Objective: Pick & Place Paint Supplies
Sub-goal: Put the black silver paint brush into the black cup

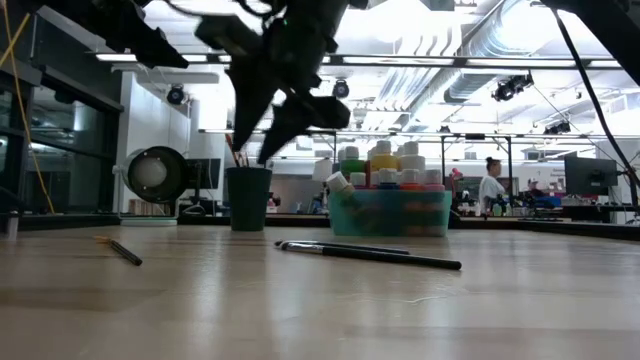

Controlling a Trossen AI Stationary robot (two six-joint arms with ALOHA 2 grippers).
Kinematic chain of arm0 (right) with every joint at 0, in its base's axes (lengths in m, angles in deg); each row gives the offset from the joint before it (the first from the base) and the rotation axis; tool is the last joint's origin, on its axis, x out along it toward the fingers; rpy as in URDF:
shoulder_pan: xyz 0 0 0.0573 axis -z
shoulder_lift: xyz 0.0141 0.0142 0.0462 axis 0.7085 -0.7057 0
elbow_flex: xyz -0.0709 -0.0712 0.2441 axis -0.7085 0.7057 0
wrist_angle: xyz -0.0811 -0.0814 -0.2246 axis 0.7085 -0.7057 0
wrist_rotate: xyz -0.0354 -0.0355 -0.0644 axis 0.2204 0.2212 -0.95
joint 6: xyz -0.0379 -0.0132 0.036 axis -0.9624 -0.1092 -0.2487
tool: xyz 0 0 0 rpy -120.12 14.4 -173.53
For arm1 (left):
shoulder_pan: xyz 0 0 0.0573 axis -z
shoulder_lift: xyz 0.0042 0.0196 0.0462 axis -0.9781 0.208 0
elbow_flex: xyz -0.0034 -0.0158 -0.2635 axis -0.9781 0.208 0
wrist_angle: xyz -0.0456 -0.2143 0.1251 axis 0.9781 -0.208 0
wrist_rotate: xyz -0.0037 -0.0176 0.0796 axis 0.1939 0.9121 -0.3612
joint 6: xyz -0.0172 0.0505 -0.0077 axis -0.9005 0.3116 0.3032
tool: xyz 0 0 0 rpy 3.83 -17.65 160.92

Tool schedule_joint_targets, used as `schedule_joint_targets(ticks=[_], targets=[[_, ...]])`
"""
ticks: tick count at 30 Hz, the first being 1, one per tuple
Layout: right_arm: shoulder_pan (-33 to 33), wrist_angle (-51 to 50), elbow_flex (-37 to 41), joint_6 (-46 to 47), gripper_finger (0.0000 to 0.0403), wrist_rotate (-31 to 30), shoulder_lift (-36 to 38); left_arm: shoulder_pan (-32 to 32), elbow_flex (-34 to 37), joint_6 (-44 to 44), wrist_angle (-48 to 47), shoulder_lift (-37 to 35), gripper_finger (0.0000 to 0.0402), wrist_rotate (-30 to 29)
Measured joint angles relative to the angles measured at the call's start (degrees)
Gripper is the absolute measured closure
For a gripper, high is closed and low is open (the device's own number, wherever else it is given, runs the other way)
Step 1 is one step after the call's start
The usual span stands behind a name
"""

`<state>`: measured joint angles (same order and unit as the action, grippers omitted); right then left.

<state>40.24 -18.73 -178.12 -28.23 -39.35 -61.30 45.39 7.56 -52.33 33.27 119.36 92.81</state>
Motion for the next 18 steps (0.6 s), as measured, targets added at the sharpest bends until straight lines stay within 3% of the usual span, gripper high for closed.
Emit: schedule_joint_targets(ticks=[10,18], targets=[[0.12,2.49,-2.71,-4.06,0.0254,-0.99,0.02,-0.02,0.0,0.0,0.0,0.02,0.019,0.02],[0.35,9.06,-6.32,-8.21,0.0254,-6.71,-0.75,-0.02,0.0,0.0,0.0,0.02,0.019,0.02]])
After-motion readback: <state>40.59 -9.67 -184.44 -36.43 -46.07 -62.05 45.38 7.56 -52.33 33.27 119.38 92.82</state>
